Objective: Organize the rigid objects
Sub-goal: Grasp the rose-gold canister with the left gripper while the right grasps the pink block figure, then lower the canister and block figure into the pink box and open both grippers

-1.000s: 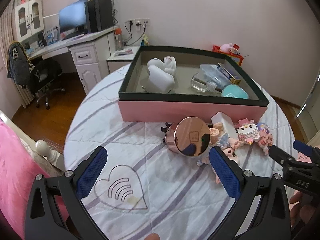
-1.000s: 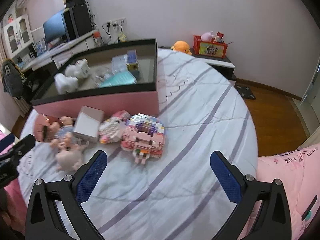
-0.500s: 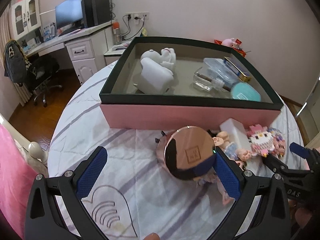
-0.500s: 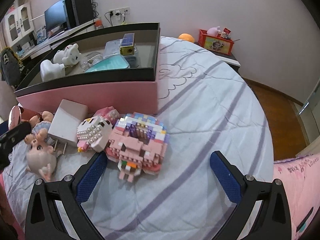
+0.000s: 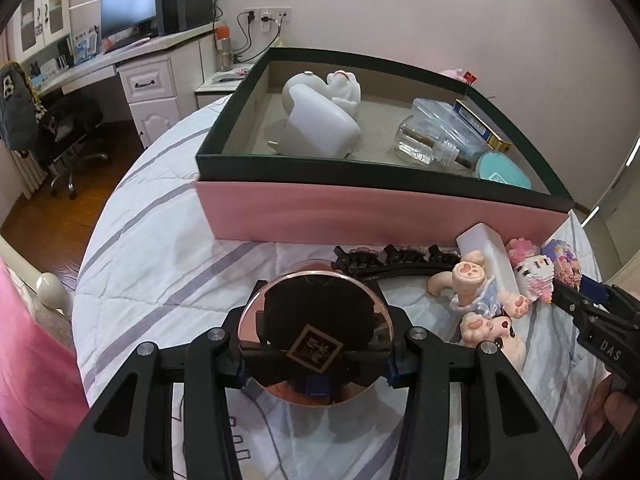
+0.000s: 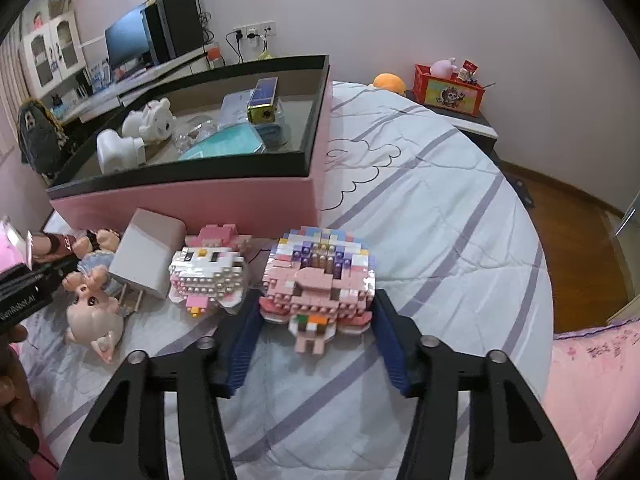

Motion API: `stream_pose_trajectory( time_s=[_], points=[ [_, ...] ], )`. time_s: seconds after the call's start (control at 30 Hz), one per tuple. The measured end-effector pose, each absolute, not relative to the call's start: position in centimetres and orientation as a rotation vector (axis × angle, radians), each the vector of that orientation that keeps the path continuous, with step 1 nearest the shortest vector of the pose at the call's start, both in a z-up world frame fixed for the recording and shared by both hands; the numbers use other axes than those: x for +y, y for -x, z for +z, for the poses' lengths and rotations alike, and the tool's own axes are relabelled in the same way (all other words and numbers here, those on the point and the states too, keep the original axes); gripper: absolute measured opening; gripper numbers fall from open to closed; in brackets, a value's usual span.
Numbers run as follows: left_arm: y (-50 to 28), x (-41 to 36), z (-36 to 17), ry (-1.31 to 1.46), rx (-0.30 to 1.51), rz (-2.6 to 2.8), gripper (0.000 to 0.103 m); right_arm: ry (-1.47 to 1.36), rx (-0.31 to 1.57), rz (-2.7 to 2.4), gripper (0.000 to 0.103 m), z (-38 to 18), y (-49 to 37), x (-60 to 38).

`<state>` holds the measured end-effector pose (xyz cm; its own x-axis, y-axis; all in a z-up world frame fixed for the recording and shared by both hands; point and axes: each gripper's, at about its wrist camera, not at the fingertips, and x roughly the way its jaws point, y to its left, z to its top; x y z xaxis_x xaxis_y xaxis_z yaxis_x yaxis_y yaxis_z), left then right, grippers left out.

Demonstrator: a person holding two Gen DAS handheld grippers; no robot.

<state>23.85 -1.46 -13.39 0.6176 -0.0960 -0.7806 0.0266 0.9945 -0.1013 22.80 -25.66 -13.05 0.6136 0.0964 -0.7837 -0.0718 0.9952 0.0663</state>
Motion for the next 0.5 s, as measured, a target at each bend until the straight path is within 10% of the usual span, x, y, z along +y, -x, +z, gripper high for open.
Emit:
stream_pose_trajectory(
  time_s=[0.5],
  points=[
    [-22.4,-1.2,-12.8,0.076,0.889,-0.068,0.047,-0.046,0.888,0.083,0.053,-13.1,-23.8,-25.8]
  ],
)
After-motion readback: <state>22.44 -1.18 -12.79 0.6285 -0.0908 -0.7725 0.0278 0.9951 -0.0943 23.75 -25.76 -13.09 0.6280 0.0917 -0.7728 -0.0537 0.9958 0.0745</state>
